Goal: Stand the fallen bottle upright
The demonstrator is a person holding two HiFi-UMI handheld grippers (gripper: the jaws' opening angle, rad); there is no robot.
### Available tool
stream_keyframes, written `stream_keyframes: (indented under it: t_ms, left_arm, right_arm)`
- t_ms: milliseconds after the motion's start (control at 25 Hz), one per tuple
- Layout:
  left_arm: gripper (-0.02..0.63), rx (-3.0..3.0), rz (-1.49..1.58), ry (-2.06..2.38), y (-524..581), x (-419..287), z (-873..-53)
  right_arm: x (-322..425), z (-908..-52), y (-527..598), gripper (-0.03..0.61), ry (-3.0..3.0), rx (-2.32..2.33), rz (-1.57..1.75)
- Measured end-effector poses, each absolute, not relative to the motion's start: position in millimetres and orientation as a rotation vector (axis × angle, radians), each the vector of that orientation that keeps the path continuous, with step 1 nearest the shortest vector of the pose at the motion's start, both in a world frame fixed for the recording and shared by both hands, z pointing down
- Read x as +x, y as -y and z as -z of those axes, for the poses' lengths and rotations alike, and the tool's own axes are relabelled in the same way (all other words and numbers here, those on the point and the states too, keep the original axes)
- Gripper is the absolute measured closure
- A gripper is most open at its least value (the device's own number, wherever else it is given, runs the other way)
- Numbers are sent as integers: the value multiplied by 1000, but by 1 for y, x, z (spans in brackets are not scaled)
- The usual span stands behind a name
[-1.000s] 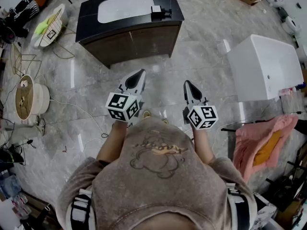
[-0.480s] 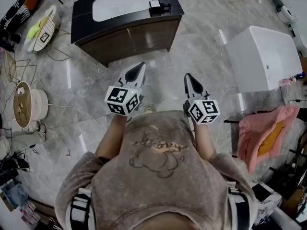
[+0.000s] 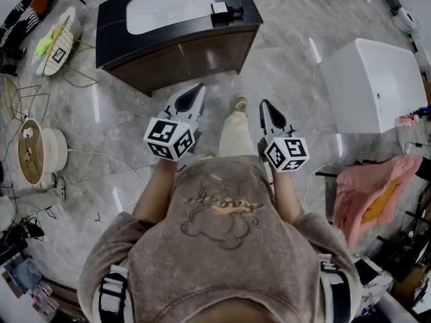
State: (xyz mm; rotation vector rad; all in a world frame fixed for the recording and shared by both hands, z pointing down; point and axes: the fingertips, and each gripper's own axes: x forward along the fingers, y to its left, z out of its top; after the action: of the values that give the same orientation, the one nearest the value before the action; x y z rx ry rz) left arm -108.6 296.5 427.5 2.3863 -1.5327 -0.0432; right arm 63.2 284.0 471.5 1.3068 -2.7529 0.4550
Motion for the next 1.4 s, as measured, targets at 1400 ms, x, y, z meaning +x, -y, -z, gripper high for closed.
stream_keyframes:
  t_ms: [1400]
  left_arm:
    - [594, 2318, -33, 1622, 32, -110, -406]
  right_arm:
    - [60, -447, 58, 581, 2820, 1112, -504]
